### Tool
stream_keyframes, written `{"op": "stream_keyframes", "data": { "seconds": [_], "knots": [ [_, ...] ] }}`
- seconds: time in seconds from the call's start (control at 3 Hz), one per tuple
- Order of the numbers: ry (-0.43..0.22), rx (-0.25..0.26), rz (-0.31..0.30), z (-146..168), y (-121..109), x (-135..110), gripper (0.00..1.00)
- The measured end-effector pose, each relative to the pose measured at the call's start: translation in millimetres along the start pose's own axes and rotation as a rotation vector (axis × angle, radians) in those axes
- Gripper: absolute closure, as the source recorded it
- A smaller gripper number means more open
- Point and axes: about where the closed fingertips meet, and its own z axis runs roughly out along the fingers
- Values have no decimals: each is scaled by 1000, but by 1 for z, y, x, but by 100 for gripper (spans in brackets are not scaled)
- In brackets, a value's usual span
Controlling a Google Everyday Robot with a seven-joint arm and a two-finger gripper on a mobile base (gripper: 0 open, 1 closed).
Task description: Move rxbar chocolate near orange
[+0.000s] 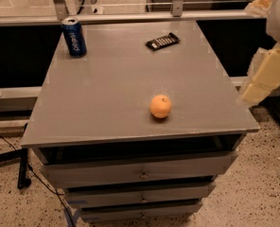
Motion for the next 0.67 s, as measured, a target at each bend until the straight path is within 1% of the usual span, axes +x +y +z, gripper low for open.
{"op": "stream_keyframes", "data": {
  "seconds": [0.33, 0.67],
  "knots": [
    [-101, 39, 16, 44, -23, -2, 0],
    [-193, 80, 35, 82, -54, -8, 0]
  ]
}}
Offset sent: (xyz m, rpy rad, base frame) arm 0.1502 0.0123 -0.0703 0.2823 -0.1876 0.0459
